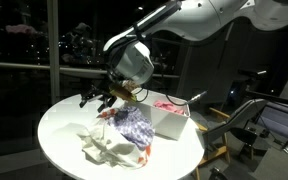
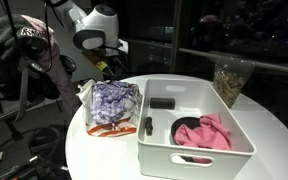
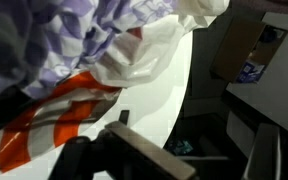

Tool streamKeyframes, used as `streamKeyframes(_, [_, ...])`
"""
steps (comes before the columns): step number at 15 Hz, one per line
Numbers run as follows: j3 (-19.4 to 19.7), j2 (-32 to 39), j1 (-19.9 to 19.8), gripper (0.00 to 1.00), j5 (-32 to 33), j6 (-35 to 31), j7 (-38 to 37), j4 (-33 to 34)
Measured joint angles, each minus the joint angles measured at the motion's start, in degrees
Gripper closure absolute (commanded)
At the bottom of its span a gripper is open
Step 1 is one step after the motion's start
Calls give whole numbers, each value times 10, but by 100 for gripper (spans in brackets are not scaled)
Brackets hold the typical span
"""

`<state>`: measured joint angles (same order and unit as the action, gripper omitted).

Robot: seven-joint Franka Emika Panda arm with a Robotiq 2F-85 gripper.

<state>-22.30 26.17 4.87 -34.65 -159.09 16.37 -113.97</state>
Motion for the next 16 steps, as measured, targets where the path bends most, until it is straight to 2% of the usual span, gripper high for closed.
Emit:
streamKeyframes(5, [-25,58,-17,0,-19,-13,1,13])
streamKeyframes(10, [-53,57,-20,0,-40,-35,-13,-8])
streamKeyframes(13, [-59,37,-3,0,-41,-51,-55,-38])
streamKeyframes(16, [-24,-1,42,0,-26,-88,-137,-82])
